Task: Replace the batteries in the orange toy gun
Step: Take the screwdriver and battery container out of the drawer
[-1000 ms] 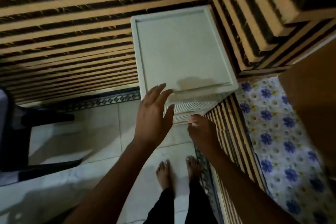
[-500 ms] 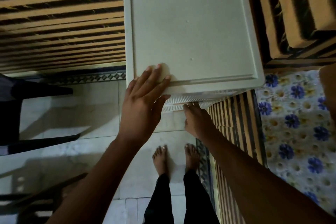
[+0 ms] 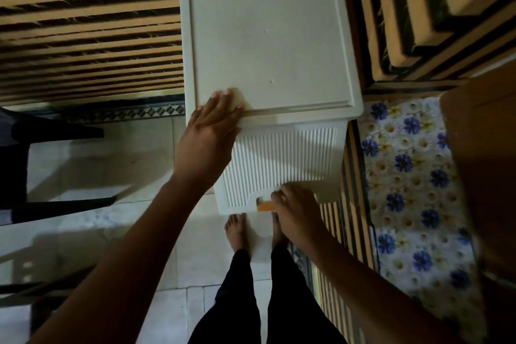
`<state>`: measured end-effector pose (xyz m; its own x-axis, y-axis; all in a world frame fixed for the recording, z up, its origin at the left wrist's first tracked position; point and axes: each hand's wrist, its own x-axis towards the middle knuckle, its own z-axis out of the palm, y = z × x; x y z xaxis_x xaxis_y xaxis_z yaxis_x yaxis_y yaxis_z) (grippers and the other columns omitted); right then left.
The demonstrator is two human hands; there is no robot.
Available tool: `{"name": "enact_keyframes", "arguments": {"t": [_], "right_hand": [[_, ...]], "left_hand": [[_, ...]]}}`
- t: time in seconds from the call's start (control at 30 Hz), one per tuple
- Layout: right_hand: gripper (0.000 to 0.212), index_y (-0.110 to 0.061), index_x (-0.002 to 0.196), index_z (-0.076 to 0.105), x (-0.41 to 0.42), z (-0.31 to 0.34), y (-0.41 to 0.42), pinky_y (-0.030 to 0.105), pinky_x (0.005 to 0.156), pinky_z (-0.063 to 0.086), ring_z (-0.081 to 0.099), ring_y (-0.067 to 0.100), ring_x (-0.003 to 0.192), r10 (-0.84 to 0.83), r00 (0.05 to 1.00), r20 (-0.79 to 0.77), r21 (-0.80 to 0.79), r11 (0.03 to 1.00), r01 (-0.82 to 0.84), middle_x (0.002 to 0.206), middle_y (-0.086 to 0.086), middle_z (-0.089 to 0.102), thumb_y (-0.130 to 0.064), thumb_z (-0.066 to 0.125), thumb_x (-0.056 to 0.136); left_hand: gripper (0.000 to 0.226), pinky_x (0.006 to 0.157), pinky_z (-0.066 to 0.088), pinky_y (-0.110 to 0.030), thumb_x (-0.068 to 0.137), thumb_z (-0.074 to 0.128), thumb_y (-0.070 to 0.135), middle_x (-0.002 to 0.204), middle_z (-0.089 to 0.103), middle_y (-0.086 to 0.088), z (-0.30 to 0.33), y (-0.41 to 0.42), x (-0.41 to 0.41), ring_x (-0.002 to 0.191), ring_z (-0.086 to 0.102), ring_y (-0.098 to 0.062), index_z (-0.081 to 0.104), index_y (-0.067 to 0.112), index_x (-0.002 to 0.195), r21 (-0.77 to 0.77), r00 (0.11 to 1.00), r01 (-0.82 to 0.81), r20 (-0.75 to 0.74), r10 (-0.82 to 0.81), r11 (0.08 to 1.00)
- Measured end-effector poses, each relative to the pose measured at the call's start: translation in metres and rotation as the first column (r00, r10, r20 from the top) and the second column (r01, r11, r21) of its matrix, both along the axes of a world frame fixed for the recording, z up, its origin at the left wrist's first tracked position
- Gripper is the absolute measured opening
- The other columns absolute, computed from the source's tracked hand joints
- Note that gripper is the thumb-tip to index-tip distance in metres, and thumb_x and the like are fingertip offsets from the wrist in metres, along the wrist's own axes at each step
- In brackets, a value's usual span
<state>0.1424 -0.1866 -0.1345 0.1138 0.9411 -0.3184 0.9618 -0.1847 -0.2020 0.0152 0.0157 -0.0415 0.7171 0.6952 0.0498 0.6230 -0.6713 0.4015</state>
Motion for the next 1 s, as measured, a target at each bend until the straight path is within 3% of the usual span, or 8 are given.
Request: {"name": "enact_keyframes", "arguments": {"t": [0.2,0.37,0.5,0.67,0.8,1.0], "right_hand": [[0.025,-0.009,0.092,0.068,-0.007,0.05,-0.035,0.042,0.067,0.047,0.061,0.033,0.082,-0.012,0.997,-0.078,0.371,0.928,0.04,0.089,0.009,0.061,-0.008,0.071,0.067],[0.028,-0.01,0.094,0.072,-0.001,0.08,-0.018,0.04,0.07,0.042,0.063,0.03,0.084,-0.073,0.997,-0.028,0.527,0.847,0.077,0.09,0.007,0.066,-0.002,0.074,0.067],[0.03,-0.008,0.089,0.07,0.017,0.074,0.013,0.039,0.067,0.041,0.06,0.031,0.078,-0.061,0.998,-0.017,0.53,0.846,0.061,0.086,0.008,0.065,0.002,0.068,0.06],[0.031,-0.006,0.085,0.068,0.02,0.068,0.01,0.039,0.066,0.037,0.057,0.03,0.072,0.18,0.982,0.064,0.552,0.813,-0.185,0.082,0.01,0.063,0.002,0.04,0.074],[0.027,-0.005,0.09,0.071,0.031,0.064,0.005,0.04,0.065,0.04,0.059,0.03,0.072,0.218,0.965,0.147,0.59,0.764,-0.262,0.084,0.011,0.064,0.001,0.045,0.092],[0.017,-0.006,0.091,0.073,0.037,0.062,0.015,0.039,0.064,0.039,0.061,0.03,0.072,0.144,0.974,0.177,0.637,0.737,-0.225,0.085,0.011,0.066,0.0,0.057,0.095]], "left_hand": [[0.05,0.126,0.031,-0.052,0.103,0.056,0.015,0.169,0.032,-0.006,0.011,0.002,-0.002,0.159,0.024,-0.027,0.052,0.02,0.153,-0.093,0.999,0.007,-0.033,-0.01,0.996],[0.049,0.125,0.034,-0.051,0.102,0.06,0.011,0.166,0.038,-0.009,0.017,0.004,0.002,0.156,0.031,-0.031,0.056,0.017,0.15,-0.091,0.999,0.007,-0.052,-0.012,0.996],[0.048,0.123,0.036,-0.054,0.1,0.064,0.007,0.163,0.042,-0.01,0.015,0.004,0.002,0.154,0.036,-0.034,0.06,0.016,0.147,-0.076,0.999,-0.004,-0.051,0.0,0.997],[0.046,0.125,0.031,-0.047,0.102,0.061,0.009,0.165,0.04,-0.008,0.016,0.004,-0.001,0.155,0.033,-0.032,0.058,0.017,0.148,-0.101,0.999,-0.019,-0.036,0.016,0.995],[0.047,0.124,0.028,-0.045,0.103,0.06,0.009,0.165,0.039,-0.005,0.014,0.004,0.0,0.156,0.031,-0.03,0.058,0.021,0.149,-0.123,1.0,-0.023,-0.022,0.021,0.992],[0.045,0.123,0.032,-0.048,0.103,0.059,0.009,0.164,0.041,-0.01,0.015,0.002,0.002,0.154,0.035,-0.034,0.059,0.017,0.147,-0.099,0.999,-0.024,-0.035,0.021,0.995]]}}
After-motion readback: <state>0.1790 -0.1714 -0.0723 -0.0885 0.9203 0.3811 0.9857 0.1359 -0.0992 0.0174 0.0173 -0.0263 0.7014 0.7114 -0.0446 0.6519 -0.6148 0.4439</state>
